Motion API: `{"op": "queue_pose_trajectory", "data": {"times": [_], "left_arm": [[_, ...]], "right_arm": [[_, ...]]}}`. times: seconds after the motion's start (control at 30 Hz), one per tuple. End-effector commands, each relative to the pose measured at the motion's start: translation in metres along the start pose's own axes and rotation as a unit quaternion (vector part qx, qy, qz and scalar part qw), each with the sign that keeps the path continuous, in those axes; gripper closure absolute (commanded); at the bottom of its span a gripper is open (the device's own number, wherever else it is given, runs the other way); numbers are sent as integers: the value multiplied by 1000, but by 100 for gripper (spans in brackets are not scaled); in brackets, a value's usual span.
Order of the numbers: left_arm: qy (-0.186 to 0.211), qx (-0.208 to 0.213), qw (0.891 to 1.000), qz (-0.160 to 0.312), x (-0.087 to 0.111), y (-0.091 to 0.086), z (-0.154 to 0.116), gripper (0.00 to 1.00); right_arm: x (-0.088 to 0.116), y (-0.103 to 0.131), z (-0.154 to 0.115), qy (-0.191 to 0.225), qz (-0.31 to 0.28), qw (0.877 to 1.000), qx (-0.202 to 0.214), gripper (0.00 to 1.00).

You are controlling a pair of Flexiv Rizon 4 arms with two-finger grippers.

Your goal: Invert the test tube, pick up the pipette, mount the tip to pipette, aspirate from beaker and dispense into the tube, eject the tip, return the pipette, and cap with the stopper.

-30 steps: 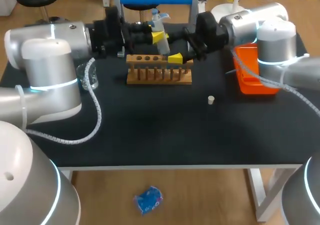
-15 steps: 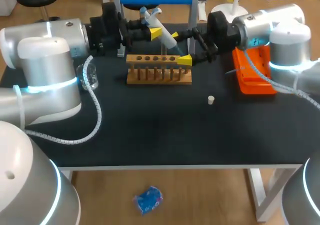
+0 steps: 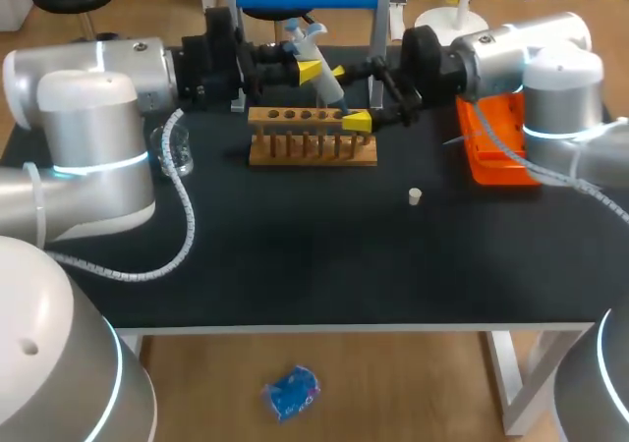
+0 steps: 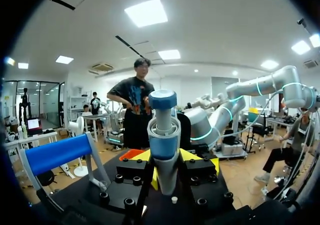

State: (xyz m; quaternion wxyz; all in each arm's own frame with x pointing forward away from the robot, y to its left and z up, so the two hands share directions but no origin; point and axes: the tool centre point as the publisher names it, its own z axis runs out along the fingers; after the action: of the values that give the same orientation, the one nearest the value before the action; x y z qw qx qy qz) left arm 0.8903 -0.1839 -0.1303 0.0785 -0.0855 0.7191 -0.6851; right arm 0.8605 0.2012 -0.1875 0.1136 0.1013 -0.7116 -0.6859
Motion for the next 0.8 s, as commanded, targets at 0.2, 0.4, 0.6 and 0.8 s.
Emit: {"op": "queue_pose_trajectory", "data": {"times": [0.2,0.4,0.6,0.8], "left_arm": [[4,-1,1000,3,-6,-2,4,100],[4,6,1000,4,-6,-2,6,100],[7,7,1000,1,-5,0,10,100],[11,6,1000,0,-5,0,11,100]], "right_arm": [[-6,-3,9,11,0,1000,-5,0],[-7,-3,11,13,1,1000,-9,0],[-8,-3,14,15,1,1000,-11,0],[-11,-2,17,19,2,1000,-11,0]]}}
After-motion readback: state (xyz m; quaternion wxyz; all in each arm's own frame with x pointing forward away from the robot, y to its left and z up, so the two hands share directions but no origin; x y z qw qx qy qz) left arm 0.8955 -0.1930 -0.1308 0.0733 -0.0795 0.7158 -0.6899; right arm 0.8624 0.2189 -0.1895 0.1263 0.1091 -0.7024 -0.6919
